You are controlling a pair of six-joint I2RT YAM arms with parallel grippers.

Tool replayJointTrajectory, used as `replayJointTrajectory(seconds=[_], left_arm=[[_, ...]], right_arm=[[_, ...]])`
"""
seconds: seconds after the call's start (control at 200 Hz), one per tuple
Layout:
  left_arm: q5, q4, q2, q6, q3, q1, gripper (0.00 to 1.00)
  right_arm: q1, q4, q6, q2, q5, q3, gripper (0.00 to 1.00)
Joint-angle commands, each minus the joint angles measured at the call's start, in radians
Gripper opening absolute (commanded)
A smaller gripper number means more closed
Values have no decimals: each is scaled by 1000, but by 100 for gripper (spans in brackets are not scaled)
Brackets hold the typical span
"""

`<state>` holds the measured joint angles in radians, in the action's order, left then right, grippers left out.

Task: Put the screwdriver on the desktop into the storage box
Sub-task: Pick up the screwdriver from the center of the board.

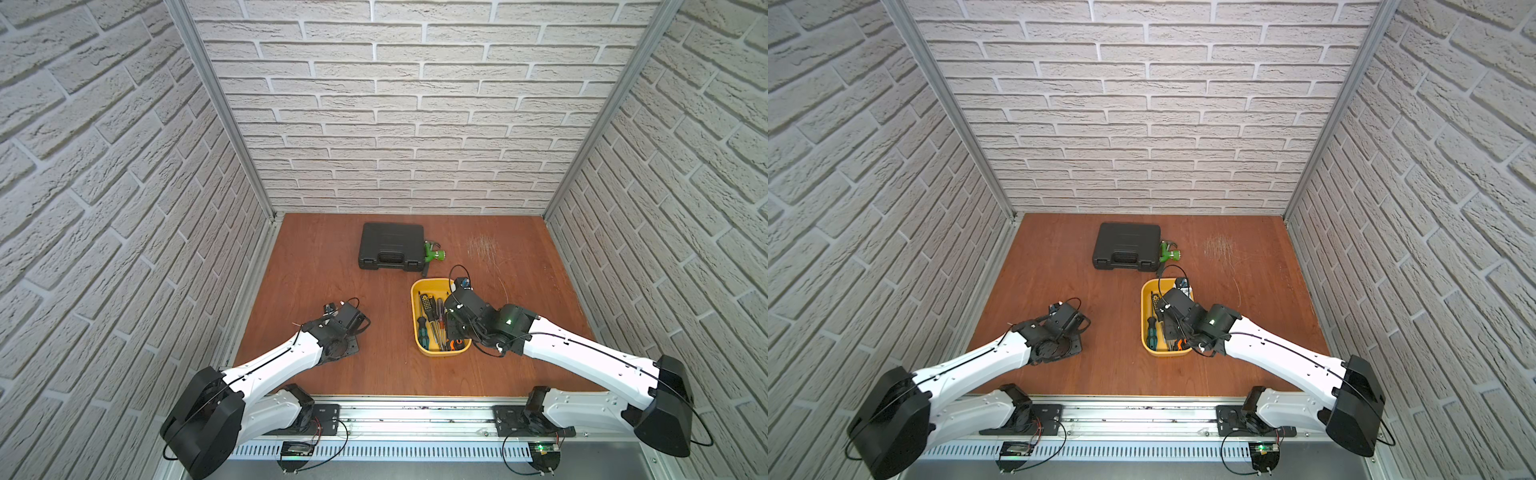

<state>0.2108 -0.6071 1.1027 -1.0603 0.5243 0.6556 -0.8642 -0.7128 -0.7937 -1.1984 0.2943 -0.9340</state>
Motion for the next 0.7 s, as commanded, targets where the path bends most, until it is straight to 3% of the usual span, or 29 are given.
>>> replayJointTrajectory(seconds=[0.0,0.135,0.695], left_arm=[[32,-24,-44,-6,30,3,4],[31,-29,-96,0,40,3,0],[-37,54,-252,-8,53,4,0]], right_arm=[[-6,35,-3,16,7,-14,31],[-5,33,2,10,-5,-24,31],[-7,58,10,27,-54,-20,30]])
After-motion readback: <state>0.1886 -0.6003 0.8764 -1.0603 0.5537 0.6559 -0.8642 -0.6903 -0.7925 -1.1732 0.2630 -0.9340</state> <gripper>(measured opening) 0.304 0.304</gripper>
